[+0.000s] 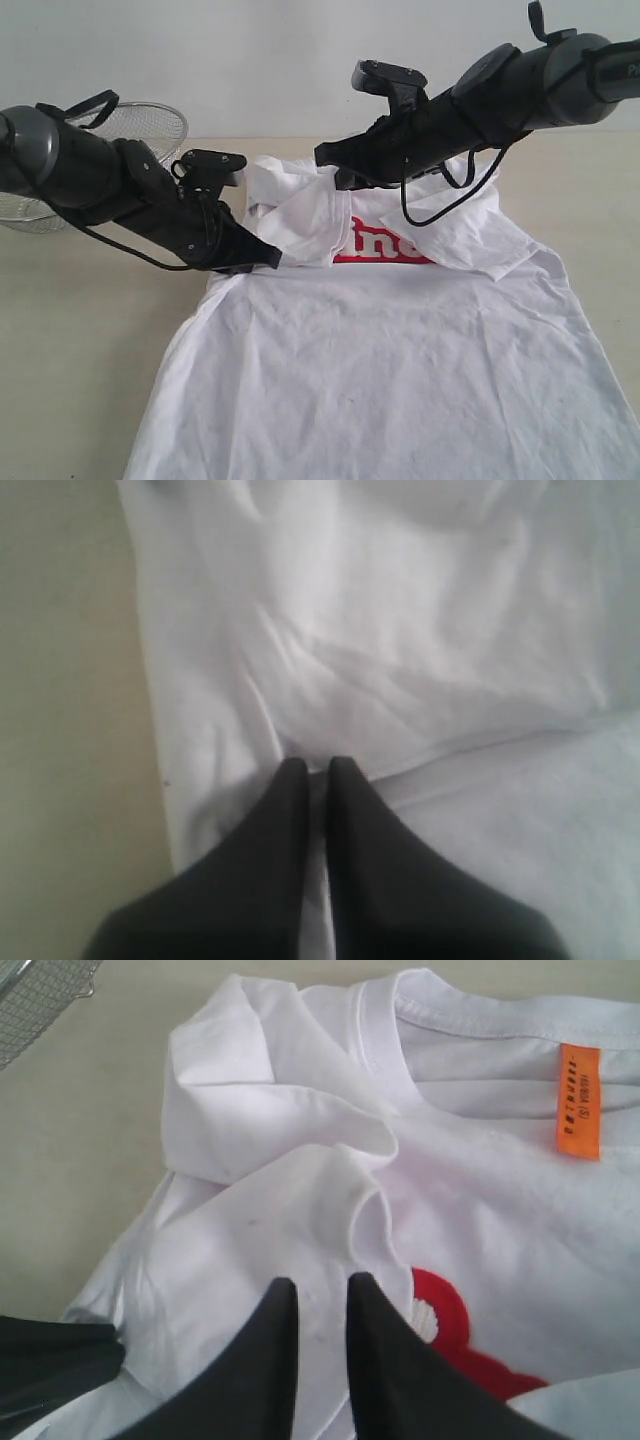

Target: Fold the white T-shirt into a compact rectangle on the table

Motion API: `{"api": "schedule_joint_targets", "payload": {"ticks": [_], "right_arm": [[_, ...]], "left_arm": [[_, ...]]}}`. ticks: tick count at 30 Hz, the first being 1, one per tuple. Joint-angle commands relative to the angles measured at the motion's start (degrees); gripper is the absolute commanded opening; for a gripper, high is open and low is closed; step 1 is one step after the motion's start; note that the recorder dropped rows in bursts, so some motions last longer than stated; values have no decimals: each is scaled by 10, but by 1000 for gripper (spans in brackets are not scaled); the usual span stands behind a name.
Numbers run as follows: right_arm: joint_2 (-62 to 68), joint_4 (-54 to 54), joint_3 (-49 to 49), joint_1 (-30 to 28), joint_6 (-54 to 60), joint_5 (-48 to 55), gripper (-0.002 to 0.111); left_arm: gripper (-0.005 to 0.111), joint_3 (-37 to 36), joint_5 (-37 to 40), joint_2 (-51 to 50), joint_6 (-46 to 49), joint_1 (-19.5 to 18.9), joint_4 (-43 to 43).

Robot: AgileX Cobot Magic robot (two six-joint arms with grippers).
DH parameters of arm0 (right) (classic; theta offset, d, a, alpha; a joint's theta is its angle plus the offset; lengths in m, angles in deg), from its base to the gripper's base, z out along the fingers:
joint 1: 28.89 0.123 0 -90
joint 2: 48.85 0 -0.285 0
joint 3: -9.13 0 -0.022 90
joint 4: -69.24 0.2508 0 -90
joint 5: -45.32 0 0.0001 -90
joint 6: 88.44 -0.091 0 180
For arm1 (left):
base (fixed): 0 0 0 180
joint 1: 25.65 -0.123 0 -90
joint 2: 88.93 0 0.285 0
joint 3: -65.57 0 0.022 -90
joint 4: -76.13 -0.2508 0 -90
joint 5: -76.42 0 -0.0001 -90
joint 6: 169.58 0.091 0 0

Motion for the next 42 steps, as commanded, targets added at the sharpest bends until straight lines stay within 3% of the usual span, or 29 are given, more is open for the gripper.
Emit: {"api": "schedule_joint_targets", "payload": {"ticks": [1,12,23,36,39,42], "right_arm": [[-7,-9,2,1,3,4,13],[-7,-21,2,1,-1,8,13],[-7,-23,2,1,-4,16,13],[-61,-48,8,-44,-50,20,12],[-103,-51,59,-55,-60,-2,2],[-148,-51,123,-58,-60,-28,0]], "left_arm": [[5,1,2,-4,-8,-18,-15],[5,1,9,20,-48,-39,-69],[5,1,35,24,-214,-51,-248],[5,1,95,144,-212,-41,-238],[5,-13,107,160,-212,-41,-215],[5,-33,122,182,-212,-41,-193]]}}
